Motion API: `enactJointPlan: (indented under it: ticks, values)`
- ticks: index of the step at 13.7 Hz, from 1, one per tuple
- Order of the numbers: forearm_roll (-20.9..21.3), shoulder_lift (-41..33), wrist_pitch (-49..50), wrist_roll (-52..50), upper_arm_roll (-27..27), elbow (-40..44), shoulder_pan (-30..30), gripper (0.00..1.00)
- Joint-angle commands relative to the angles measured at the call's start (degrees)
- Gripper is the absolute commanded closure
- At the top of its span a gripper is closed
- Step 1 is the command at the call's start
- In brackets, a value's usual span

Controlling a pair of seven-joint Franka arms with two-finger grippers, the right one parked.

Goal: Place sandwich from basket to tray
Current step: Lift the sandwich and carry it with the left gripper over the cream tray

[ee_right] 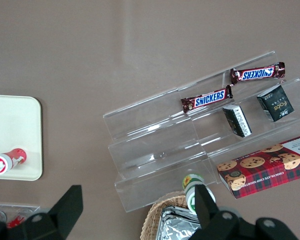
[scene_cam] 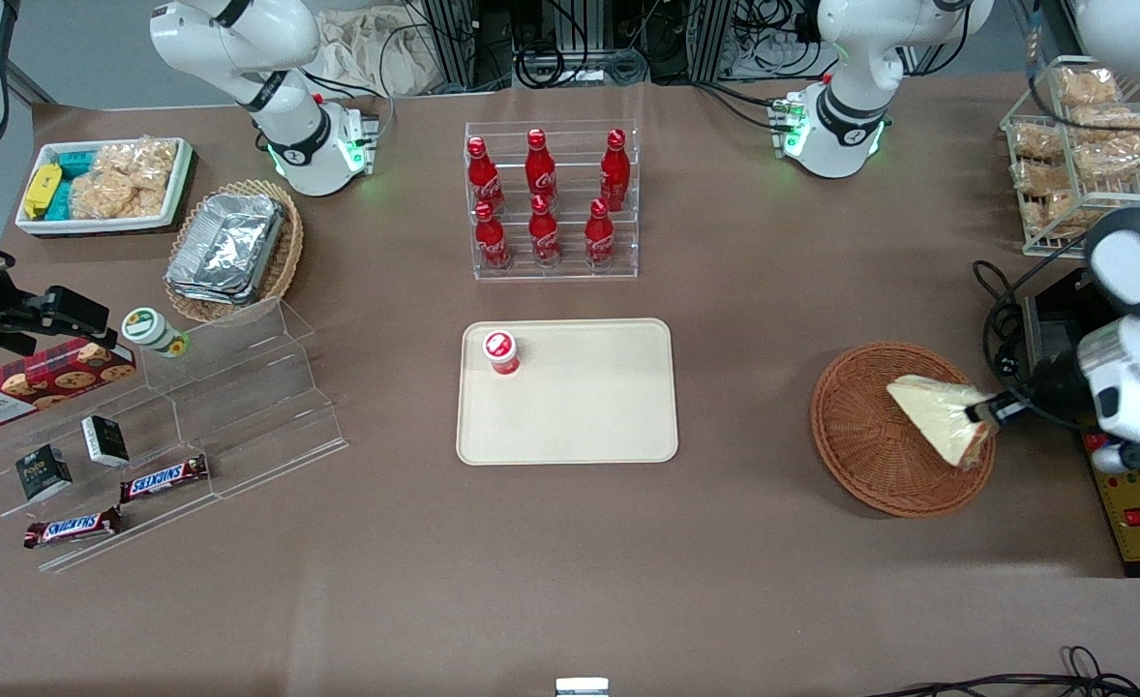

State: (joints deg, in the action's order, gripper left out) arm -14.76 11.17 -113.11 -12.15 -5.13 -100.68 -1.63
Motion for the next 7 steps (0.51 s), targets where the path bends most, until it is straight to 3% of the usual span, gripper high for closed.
enactJointPlan:
  ticks: [1,5,7]
  values:
    - [4.72,-3.87,13.99,-0.68,2.39,8.09,0.05,1.0]
    - [11.49,-8.52,28.18,-6.37,12.91,14.63,0.05,1.0]
    - [12.12,-10.2,29.34,-14.61,20.91,14.55,0.05,1.0]
